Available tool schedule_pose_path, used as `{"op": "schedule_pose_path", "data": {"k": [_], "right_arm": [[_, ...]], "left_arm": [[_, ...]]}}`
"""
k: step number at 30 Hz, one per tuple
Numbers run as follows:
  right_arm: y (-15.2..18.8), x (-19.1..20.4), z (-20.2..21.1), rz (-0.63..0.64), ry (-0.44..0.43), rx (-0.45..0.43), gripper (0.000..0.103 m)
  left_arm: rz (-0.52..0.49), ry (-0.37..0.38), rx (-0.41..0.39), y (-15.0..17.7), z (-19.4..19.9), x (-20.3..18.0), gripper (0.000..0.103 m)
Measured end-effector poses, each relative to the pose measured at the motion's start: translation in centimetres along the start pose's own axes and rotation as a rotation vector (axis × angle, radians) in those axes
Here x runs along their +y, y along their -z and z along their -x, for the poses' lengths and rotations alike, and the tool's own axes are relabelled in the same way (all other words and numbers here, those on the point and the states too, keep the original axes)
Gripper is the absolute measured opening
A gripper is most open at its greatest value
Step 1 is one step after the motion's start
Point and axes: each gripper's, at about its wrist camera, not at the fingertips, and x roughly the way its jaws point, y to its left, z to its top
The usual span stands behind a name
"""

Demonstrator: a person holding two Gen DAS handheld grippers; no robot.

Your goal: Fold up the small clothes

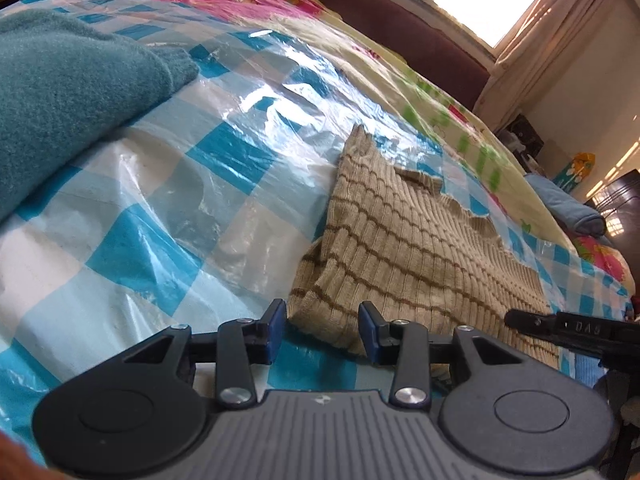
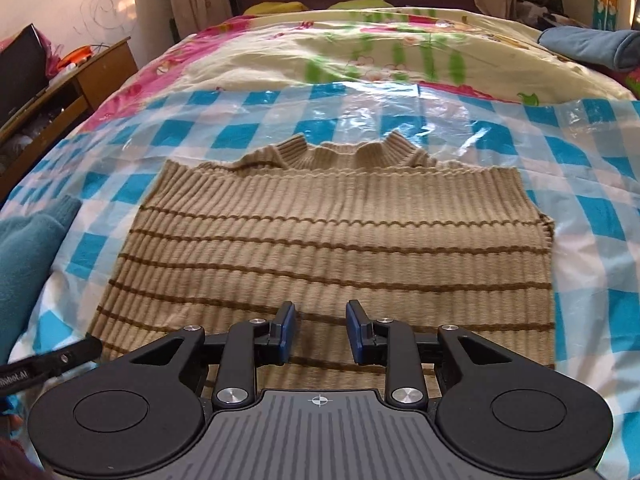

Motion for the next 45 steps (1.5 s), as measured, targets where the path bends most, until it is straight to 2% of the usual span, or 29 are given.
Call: {"op": "schedule_pose_path", "data": {"k": [9, 12, 20, 24, 26, 33, 36, 38, 39, 43, 45], "right_arm": [[-1.9, 4.1, -1.4, 0.068, -0.042, 0.019, 0.028], [-3.1, 6.0, -2.4, 0.086, -0.076, 0.053, 0.035], [-6.5, 12.9, -6.1, 0.193, -0.096, 0.108, 0.042], [-7.2, 15.7, -9.0, 0.216, -0.052, 0.17, 0.046], [-7.3, 17.0, -10.1, 0.246, -0.018, 0.185, 0.061], [-6.8, 20.1, -12.7, 0.406, 0.101, 0.22, 0.07], [-6.9, 19.7, -12.7, 0.423, 0.116, 0.216, 0.063], [-7.2, 18.8, -12.5, 0.417, 0.131, 0.22, 0.044], [-7.3, 18.2, -12.4, 0.401, 0.124, 0.227, 0.042], [-7.8, 16.9, -11.5, 0.323, 0.068, 0.226, 0.021], [-8.0, 16.5, -10.7, 0.304, 0.043, 0.21, 0.019]], "left_arm": [[-0.022, 0.038, 0.011, 0.3, -0.5, -0.1, 0.044], [-0.009, 0.052, 0.014, 0.2, -0.5, 0.1, 0.044], [0.033, 0.101, 0.027, -0.1, -0.7, 0.8, 0.045], [0.021, 0.114, 0.042, 0.1, -0.8, 0.5, 0.047], [0.021, 0.12, 0.046, 0.1, -0.9, 0.4, 0.047], [0.035, 0.14, 0.063, 0.1, -0.9, 0.7, 0.049], [0.024, 0.142, 0.061, 0.1, -0.8, 0.6, 0.05], [0.025, 0.145, 0.053, -0.1, -0.9, 0.6, 0.051], [0.021, 0.144, 0.048, -0.1, -0.9, 0.5, 0.052], [-0.026, 0.102, 0.019, 0.0, -0.8, -0.3, 0.053], [-0.042, 0.09, -0.004, 0.1, -0.7, -0.5, 0.057]]}}
